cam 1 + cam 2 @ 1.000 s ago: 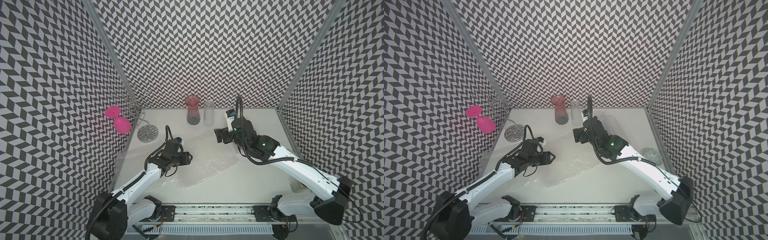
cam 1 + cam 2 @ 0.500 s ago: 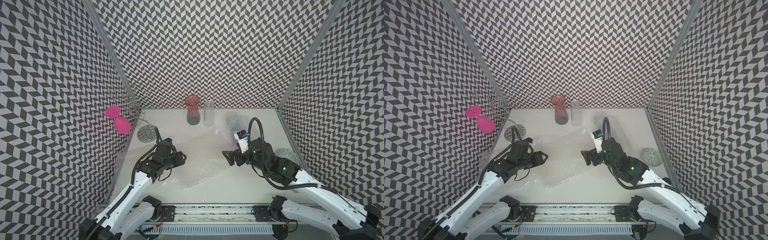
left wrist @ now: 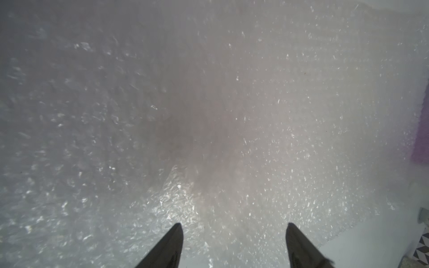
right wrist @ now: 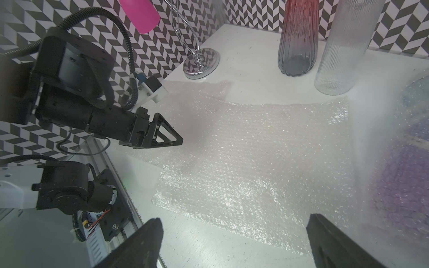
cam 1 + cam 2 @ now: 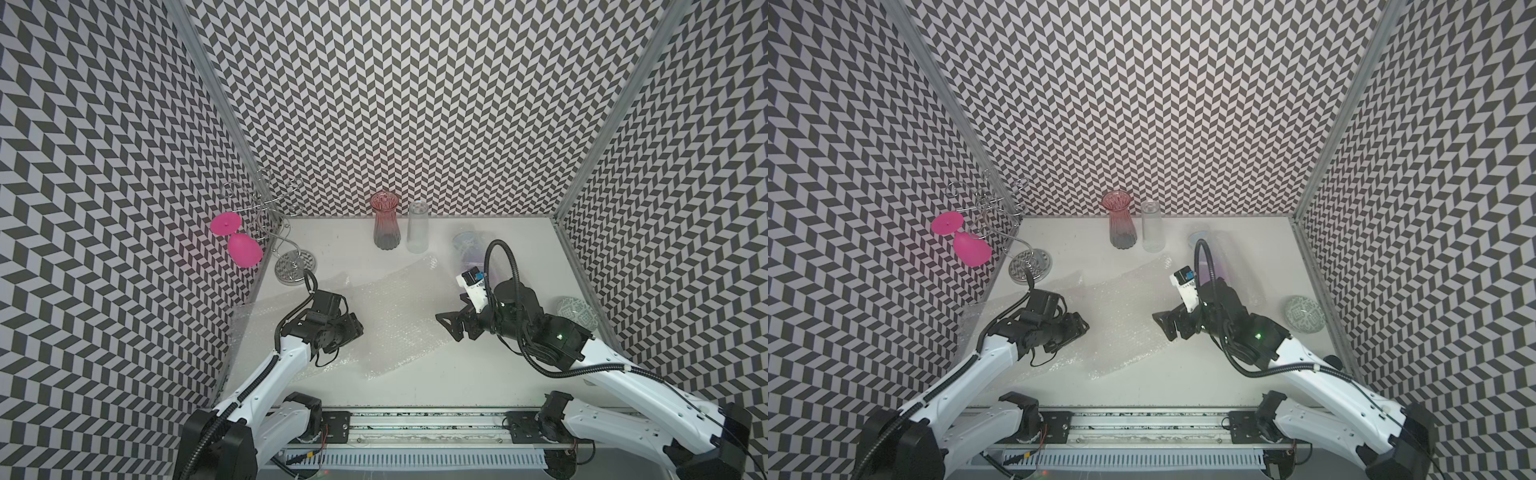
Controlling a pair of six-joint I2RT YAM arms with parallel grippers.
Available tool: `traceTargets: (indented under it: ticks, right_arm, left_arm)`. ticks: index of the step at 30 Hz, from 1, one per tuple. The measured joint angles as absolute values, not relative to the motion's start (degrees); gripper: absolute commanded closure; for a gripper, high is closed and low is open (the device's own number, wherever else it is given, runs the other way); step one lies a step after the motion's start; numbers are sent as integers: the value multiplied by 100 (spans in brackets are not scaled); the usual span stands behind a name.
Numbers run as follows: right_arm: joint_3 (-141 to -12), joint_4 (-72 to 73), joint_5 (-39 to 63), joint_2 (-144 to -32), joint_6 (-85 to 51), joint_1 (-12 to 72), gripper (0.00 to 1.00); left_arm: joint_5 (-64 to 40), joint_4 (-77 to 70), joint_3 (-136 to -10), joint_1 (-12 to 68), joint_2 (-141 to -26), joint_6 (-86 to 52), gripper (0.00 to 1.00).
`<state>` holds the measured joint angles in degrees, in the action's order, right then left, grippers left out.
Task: Unwrap the vase from the bubble wrap
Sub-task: Pick up the bubble wrap from the center of the board.
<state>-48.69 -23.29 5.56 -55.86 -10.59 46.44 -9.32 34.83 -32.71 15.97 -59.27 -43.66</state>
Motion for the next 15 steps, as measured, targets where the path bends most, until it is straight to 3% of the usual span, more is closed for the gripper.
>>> traceTargets:
  ticks: [5, 15]
  right_arm:
    - [-4866, -2296, 652, -5754, -1011, 4646, 1]
    - [-4860, -2029, 692, -6047, -976, 4646, 1]
  left_arm:
    - [-921, 3181, -3057, 1597, -5955, -4626, 32]
    - [-1026, 2606, -2827, 1959, -6532, -4853, 67]
